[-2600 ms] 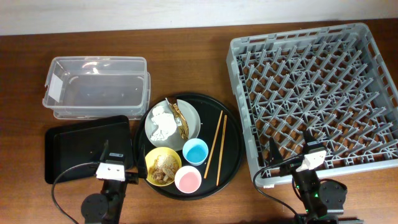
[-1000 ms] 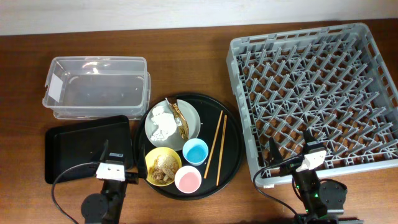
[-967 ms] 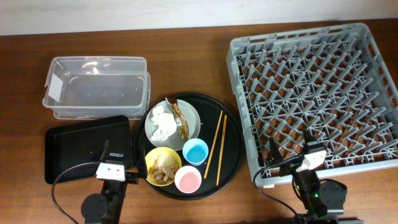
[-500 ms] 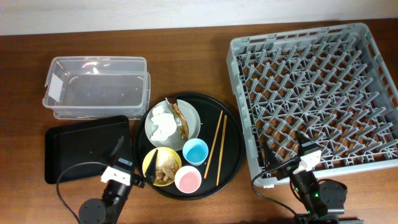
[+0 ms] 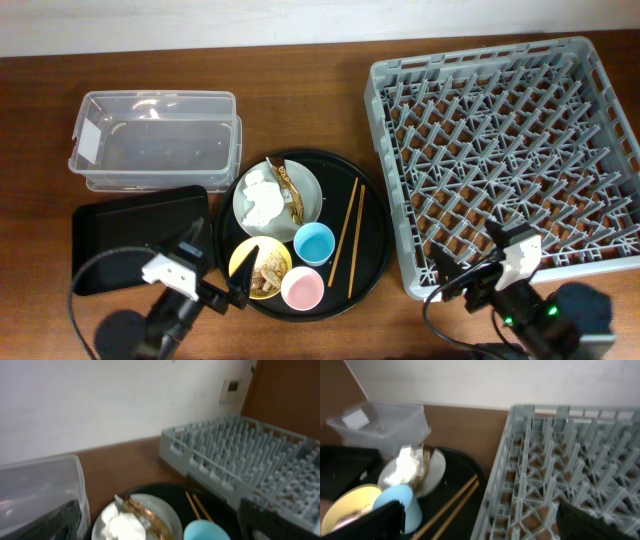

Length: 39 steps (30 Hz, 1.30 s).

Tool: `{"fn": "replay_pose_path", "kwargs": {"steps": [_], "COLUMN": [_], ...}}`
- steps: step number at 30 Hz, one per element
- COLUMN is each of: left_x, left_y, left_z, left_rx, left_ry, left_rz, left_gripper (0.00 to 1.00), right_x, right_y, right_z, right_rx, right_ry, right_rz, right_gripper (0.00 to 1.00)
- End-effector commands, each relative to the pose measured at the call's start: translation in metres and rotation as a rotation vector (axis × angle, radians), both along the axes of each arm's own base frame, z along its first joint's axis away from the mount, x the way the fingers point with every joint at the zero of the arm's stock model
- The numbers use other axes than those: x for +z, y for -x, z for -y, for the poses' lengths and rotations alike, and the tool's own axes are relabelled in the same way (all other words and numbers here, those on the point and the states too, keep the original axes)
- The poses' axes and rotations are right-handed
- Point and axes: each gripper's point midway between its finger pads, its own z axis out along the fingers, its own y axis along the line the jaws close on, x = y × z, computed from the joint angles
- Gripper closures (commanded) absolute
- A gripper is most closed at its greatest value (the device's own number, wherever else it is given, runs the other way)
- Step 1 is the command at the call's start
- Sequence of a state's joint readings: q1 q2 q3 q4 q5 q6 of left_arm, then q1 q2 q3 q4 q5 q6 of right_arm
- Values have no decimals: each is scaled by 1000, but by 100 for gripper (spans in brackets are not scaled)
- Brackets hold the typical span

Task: Sort waste into correct bins and load items into the dishwasher rack
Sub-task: 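Grasp the blue cup with the left gripper and lift it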

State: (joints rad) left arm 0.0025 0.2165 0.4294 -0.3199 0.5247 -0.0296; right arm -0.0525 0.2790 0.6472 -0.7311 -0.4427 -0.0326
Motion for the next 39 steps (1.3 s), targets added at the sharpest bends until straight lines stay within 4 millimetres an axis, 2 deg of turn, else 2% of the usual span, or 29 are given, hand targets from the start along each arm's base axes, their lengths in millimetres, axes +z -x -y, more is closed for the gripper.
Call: {"fn": "replay_pose_path", "kwargs": {"steps": [1, 4, 7, 10, 11, 12, 14, 17, 20, 21, 22, 25, 26, 29, 30, 31, 32, 33, 34, 35, 36, 39], "left_x": [30, 35, 48, 59, 63, 63, 57, 23, -29, -38, -44, -43, -48, -75, -88, -99, -114, -129, -143, -166, -177, -193], "left_y": [-9, -19, -31, -33, -30, -31, -32, -33, -32, -29, -22, -13, -15, -21, -21, -21, -22, -23, -25, -29, -29, -28], "left_z": [2, 2, 11, 28, 39, 49, 54, 63, 63, 68, 85, 123, 130, 133, 137, 140, 145, 149, 154, 162, 165, 164], "left_rx": [-10, -9, -68, -181, -266, -349, -387, -358, -151, -125, -149, -268, -250, -126, -99, -76, -53, -42, -34, -34, -38, -29], "left_ry": [12, 13, 33, 91, 128, 159, 189, 157, 9, -30, -61, -110, -135, -209, -243, -266, -298, -337, -367, -397, -410, -438], "left_rz": [-130, -283, -413, -457, -470, -489, -543, -699, -887, -915, -938, -896, -889, -934, -962, -989, -1015, -1032, -1048, -1079, -1103, -1138], "left_gripper": [1, 1, 1, 1, 1, 1, 1, 1, 1, 1, 1, 1, 1, 2, 6, 16, 29, 34, 35, 35, 36, 43], "right_x": [36, 58, 77, 77, 76, 73, 71, 71, 73, 73, 73, 73, 73, 73, 73, 73, 73, 73, 73, 73, 73, 73], "right_y": [-5, -6, -6, 3, 5, 5, 3, 0, -2, -2, -2, -2, -2, -2, -2, -2, -2, -2, -2, -2, -2, -2], "right_z": [13, 13, -1, -17, -20, -23, -23, -23, -23, -22, -22, -23, -23, -23, -23, -23, -23, -23, -23, -23, -23, -23], "right_rx": [-52, -48, 28, 119, 136, 154, 149, 136, 133, 133, 133, 121, 121, 121, 121, 121, 121, 121, 121, 121, 121, 121], "right_ry": [73, 69, 25, -37, -51, -66, -78, -93, -97, -97, -97, -117, -117, -117, -117, -117, -117, -117, -117, -117, -117, -117], "right_rz": [-78, -174, -247, -347, -370, -396, -414, -421, -414, -415, -415, -427, -428, -428, -428, -429, -429, -429, -429, -429, -429, -429], "right_gripper": [2, 2, 2, 2, 2, 2, 1, 2, 1, 1, 1, 2, 1, 1, 1, 1, 2, 1, 2, 1, 1, 1]}}
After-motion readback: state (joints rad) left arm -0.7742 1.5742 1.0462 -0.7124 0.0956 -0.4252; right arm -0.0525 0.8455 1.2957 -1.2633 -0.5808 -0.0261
